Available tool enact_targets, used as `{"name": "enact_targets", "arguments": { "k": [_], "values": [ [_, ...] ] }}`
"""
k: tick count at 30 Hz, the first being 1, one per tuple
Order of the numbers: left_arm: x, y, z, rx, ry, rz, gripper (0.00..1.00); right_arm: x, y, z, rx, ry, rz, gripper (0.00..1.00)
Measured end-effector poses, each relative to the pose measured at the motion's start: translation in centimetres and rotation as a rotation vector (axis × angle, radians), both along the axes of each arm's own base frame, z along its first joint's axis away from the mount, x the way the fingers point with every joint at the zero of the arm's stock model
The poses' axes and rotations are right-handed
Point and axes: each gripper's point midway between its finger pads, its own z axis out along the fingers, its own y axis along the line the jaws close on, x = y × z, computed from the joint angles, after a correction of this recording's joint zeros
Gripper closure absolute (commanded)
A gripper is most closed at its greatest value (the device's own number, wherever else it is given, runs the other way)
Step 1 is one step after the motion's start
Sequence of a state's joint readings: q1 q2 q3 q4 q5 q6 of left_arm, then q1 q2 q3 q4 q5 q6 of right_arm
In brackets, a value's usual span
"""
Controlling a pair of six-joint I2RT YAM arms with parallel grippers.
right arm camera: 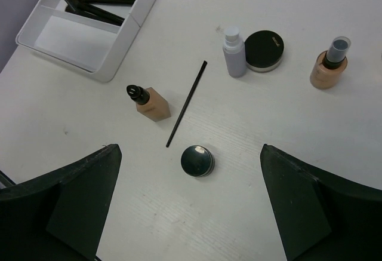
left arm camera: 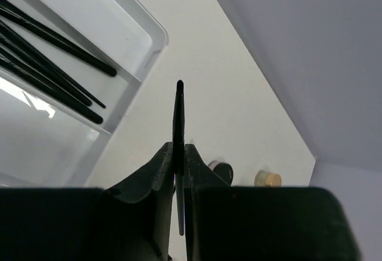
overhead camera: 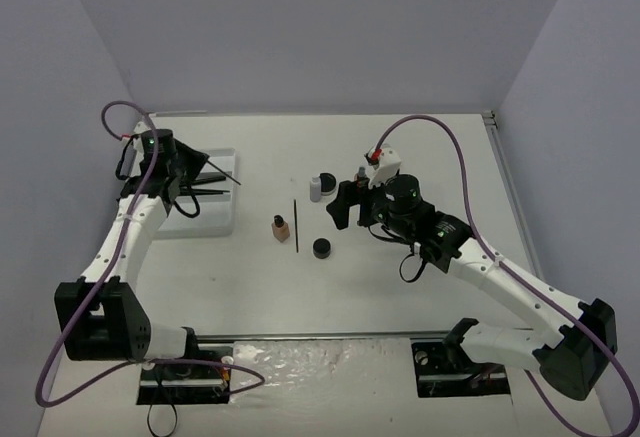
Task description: Organize the makeup
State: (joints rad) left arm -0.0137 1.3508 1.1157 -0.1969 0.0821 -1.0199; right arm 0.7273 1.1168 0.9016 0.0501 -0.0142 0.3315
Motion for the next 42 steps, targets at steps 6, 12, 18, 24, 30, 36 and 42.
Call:
{"name": "enact_targets", "arguments": {
  "k": [6, 12, 18, 24, 30, 36, 42],
  "values": [
    [1.7, 6.0, -4.0, -0.092, 0.057, 0.199, 1.00, 0.0, -1.2, 0.7, -0.014, -0.026, -0.038, 0.00],
    [3.7, 9.4, -9.9, -0.179, 0.144, 0.338, 1.00, 0.1, -2.2, 0.8, -0.024, -0.036, -0.066, 0.00],
    [4.1, 10.4, -13.8, -0.221, 0.218, 0.412, 0.87, 0.0, -2.9, -0.1, -0.048, -0.018, -0.085, 0.00],
    [4.8, 10.7, -14.3, -0.245, 0.214, 0.437, 0.82, -0.1, -3.3, -0.5, -0.059, -0.007, -0.092, 0.00],
    [5.0, 11.3, -13.9, -0.265, 0.194, 0.463, 0.72, -0.1, -3.3, -0.7, -0.064, -0.001, -0.091, 0.00],
    [5.1, 11.2, -13.6, -0.277, 0.187, 0.451, 0.56, -0.3, -3.4, -1.1, -0.072, 0.008, -0.091, 0.00],
    [4.2, 9.6, -10.0, -0.199, 0.185, 0.327, 0.38, -0.1, -3.3, -1.8, -0.085, 0.024, -0.092, 0.00]
  ]
}}
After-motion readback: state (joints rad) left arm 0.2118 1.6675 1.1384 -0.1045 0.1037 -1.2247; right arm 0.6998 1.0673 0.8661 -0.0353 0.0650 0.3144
